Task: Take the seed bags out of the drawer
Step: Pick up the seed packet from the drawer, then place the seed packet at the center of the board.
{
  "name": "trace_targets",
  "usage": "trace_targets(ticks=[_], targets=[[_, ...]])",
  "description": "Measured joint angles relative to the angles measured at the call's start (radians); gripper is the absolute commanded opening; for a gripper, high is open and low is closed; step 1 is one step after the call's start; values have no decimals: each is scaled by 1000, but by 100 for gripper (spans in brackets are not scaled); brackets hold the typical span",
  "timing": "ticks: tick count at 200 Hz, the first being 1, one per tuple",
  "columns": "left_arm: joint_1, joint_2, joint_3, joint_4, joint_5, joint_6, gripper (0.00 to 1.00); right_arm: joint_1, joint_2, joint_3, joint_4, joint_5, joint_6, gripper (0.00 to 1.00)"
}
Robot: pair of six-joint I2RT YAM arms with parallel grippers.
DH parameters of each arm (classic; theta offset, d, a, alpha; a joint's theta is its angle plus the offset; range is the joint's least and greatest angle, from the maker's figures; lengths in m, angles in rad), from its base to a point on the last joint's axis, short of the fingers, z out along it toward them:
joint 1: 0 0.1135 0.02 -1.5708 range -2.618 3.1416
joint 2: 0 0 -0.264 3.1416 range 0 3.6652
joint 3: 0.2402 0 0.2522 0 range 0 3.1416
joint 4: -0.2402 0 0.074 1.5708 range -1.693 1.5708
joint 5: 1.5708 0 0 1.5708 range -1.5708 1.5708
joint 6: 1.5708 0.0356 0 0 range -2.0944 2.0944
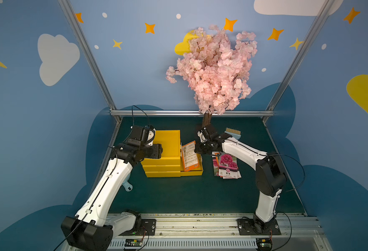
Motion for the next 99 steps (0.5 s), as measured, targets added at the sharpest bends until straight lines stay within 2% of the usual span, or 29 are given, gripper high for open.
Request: trace_targets(ticks=[47,99], targets=[[0,7,8,-8,0,0,68,-95,-149,-106,-32,-47,-39,0],[0,13,15,-15,3,0,68,-280,-279,-215,-51,-164,-74,0]])
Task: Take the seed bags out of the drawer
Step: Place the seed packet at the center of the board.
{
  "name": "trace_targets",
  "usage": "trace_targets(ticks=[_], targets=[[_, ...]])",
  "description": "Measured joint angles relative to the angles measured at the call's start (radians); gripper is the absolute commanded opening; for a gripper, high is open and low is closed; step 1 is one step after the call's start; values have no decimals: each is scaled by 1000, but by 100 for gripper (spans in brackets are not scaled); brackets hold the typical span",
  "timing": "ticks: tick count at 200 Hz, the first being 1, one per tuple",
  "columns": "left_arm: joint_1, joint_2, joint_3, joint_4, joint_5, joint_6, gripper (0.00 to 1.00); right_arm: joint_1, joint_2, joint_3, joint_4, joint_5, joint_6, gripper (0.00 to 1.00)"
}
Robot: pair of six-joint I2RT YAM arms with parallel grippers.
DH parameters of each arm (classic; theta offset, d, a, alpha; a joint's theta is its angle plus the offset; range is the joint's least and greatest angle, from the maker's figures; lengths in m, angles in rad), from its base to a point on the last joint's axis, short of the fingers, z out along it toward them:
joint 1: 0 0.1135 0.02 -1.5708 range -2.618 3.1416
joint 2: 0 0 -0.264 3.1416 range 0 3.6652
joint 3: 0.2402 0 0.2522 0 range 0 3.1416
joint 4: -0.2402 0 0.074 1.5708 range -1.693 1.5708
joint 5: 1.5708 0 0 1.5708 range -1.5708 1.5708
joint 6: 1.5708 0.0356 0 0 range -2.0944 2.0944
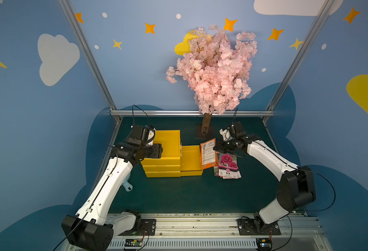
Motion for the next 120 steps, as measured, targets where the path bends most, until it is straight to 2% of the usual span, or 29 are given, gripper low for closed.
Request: trace_targets(ticks=[53,120], targets=[[2,6,6,-5,5,0,68,-183,-16,-26,-79,-65,-81,0],[3,13,14,-10,8,0,68,-253,53,-61,-166,34,-170,0]])
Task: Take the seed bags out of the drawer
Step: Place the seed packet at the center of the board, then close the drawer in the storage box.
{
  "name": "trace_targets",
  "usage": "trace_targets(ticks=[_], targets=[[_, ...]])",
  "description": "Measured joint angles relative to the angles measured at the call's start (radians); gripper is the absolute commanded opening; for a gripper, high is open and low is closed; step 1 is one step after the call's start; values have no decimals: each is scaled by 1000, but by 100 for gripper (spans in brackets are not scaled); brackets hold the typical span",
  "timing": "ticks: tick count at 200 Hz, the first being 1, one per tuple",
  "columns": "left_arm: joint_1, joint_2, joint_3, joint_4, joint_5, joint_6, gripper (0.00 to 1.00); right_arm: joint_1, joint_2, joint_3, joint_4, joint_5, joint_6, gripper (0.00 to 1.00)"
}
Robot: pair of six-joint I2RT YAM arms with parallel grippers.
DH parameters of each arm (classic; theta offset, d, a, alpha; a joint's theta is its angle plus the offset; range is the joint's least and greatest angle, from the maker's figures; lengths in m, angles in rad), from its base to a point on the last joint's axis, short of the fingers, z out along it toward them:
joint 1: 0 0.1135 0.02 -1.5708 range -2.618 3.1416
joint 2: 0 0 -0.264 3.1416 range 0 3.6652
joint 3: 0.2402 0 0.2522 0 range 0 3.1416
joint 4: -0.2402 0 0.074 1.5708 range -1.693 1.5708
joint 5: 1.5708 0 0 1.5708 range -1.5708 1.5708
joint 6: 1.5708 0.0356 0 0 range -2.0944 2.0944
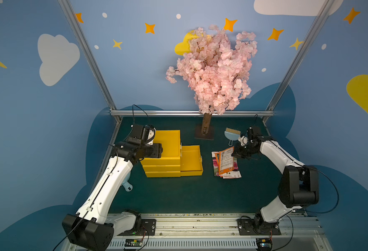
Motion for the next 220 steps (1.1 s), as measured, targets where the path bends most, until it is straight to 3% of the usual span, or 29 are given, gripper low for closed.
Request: trace_targets(ticks=[7,34,54,87,141,220], targets=[[0,1,1,0,1,0,68,0,11,0,-5,20,-4,0],[1,2,2,0,3,0,68,-2,34,-7,-19,93,-18,28],[1,2,2,0,3,0,68,2,34,-12,-23,140,-20,35],[1,2,2,0,3,0,68,48,0,-23,-22,218,-16,37],[1,1,2,0,2,-1,68,265,-78,-24,53,190,37,35],[1,-11,2,-21,-8,-2,68,424,150,-21,206,60,142,33]])
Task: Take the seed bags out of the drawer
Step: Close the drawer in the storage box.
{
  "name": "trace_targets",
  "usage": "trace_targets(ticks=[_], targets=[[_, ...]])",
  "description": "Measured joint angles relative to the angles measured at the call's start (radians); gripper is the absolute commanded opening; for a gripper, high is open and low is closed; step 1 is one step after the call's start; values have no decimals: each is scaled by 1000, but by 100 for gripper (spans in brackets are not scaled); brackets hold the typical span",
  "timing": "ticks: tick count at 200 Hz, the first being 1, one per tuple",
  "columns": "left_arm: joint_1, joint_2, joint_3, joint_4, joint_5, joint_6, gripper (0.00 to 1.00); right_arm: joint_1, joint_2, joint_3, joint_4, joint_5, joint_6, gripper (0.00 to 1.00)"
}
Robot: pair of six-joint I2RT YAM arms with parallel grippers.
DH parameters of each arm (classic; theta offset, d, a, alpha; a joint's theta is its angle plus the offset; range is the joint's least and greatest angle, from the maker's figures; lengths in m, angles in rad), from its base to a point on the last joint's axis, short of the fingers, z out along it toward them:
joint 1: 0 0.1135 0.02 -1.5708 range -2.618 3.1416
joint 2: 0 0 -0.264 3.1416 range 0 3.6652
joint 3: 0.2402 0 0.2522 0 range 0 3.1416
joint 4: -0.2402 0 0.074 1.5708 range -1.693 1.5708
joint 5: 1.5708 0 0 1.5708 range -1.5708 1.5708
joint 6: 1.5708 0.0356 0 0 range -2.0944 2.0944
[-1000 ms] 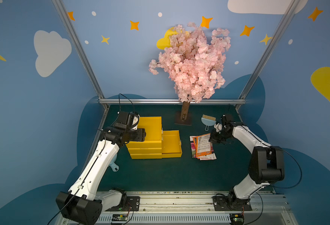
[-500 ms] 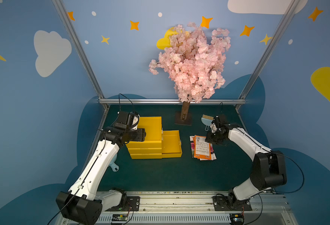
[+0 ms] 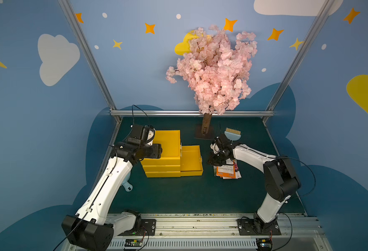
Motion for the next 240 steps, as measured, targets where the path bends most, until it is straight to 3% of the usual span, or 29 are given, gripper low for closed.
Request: trace_targets(ticks=[117,240], targets=[[0,-18,-5,-20,-6,-2,68,69,115,43,169,-155,130,33],[2,-30,-11,-31,-14,-2,69,147,305,208,336,-355,295,33]])
